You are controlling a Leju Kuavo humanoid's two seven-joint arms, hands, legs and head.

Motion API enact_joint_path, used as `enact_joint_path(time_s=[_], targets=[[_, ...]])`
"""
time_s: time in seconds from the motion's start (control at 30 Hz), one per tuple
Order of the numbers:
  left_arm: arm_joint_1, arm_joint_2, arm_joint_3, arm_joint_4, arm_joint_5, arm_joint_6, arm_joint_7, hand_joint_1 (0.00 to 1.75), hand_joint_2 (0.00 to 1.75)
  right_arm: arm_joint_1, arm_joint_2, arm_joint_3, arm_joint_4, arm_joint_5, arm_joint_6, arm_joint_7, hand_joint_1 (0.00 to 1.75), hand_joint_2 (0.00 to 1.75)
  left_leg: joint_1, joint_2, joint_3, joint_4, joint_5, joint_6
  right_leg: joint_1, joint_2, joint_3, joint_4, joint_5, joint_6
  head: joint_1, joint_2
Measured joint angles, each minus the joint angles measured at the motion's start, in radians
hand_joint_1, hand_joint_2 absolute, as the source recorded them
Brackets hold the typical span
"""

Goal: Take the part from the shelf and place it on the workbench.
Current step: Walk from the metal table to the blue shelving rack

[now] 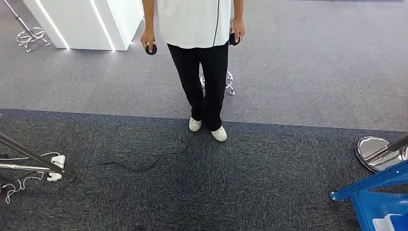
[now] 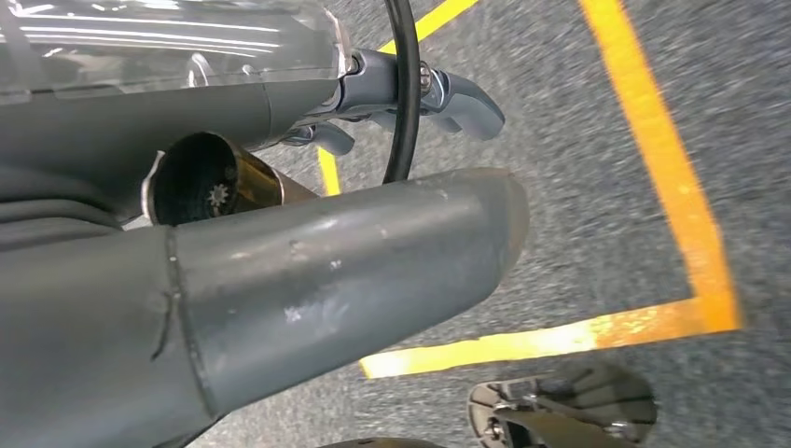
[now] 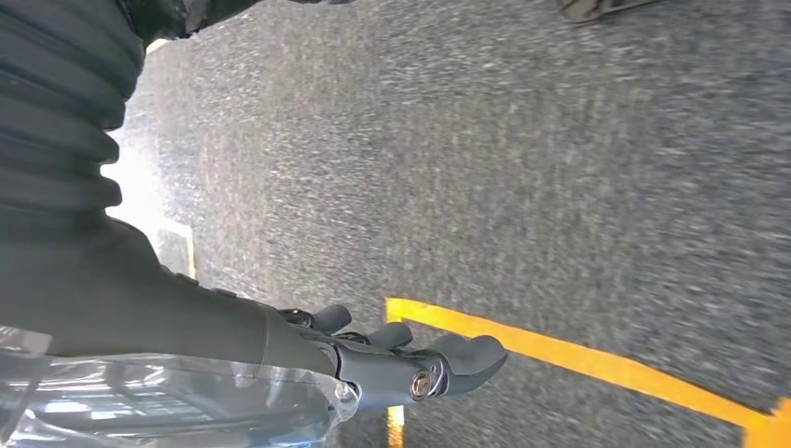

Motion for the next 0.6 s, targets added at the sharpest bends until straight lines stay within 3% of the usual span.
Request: enact_joint_path(time_s=[0.07, 0.13, 0.23, 0.3, 0.37, 0.4, 0.43, 0.47, 0.57, 0.6], targets=[[-0.002, 0.000, 0.000, 0.000, -0.002, 0.000, -0.002, 0.00, 0.00, 0.000, 0.000, 0.000, 0.000, 0.001, 0.000, 0.000, 0.00, 1.75, -0.002, -0.002, 0.114, -0.151, 0.010, 0.008, 0.001, 0.002, -0.021, 0.008, 0.015, 0.009, 0.000, 0.000], [-0.002, 0.000, 0.000, 0.000, -0.003, -0.001, -0.004, 0.00, 0.00, 0.000, 0.000, -0.001, 0.000, 0.003, 0.000, 0.000, 0.00, 1.75, -0.007, -0.003, 0.177, -0.248, -0.014, 0.017, 0.001, 0.002, -0.026, 0.013, 0.029, 0.020, 0.000, 0.000], [-0.002, -0.001, 0.000, 0.000, -0.003, -0.004, -0.007, 0.00, 0.00, 0.000, 0.000, -0.002, 0.000, 0.005, 0.000, 0.000, 0.00, 1.75, -0.010, 0.001, 0.173, -0.265, -0.001, 0.039, -0.004, 0.002, -0.031, 0.021, 0.034, 0.039, -0.001, 0.000], [-0.003, -0.001, 0.000, 0.000, -0.003, -0.005, -0.008, 0.00, 0.00, 0.002, -0.001, -0.003, 0.000, 0.005, 0.000, 0.000, 0.00, 1.75, -0.009, 0.004, 0.159, -0.271, 0.019, 0.056, -0.006, 0.004, -0.061, 0.090, -0.022, 0.045, 0.001, 0.000], [-0.001, -0.001, 0.000, 0.000, -0.003, -0.005, -0.008, 0.00, 0.00, 0.003, -0.001, -0.005, 0.000, 0.004, 0.000, 0.000, 0.00, 1.75, -0.013, 0.006, 0.139, -0.270, 0.032, 0.062, -0.007, 0.005, -0.109, 0.222, -0.105, 0.048, 0.002, 0.000], [0.000, -0.001, 0.000, 0.000, -0.004, -0.005, -0.008, 0.00, 0.00, 0.004, -0.001, -0.006, 0.000, 0.002, 0.000, 0.000, 0.00, 1.75, -0.015, 0.008, 0.130, -0.268, 0.038, 0.062, -0.007, 0.005, -0.124, 0.275, -0.129, 0.049, 0.002, 0.000], [0.001, -0.001, 0.000, 0.000, -0.004, -0.005, -0.008, 0.00, 0.00, 0.005, -0.001, -0.007, 0.000, 0.000, 0.000, -0.001, 0.00, 1.75, -0.016, 0.011, 0.122, -0.265, 0.042, 0.062, -0.007, 0.005, -0.121, 0.293, -0.134, 0.050, 0.002, 0.000], [0.002, -0.002, 0.000, 0.000, -0.006, -0.005, -0.008, 0.00, 0.00, 0.006, -0.001, -0.009, 0.000, -0.002, 0.000, -0.002, 0.00, 1.75, -0.016, 0.015, 0.116, -0.261, 0.045, 0.061, -0.006, 0.004, -0.099, 0.274, -0.121, 0.048, 0.002, 0.000], [0.003, -0.002, 0.000, 0.000, -0.008, -0.004, -0.008, 0.00, 0.00, 0.005, -0.001, -0.016, 0.000, -0.006, 0.001, -0.003, 0.00, 1.75, -0.019, 0.028, 0.108, -0.246, 0.045, 0.055, 0.000, -0.024, 0.029, 0.073, -0.056, 0.035, 0.002, 0.000], [0.003, -0.002, 0.000, 0.000, -0.009, -0.004, -0.008, 0.00, 0.00, 0.004, -0.001, -0.018, 0.000, -0.007, 0.001, -0.003, 0.00, 1.75, -0.020, 0.033, 0.105, -0.242, 0.044, 0.051, 0.004, -0.032, 0.052, 0.027, -0.047, 0.029, 0.002, 0.000]])
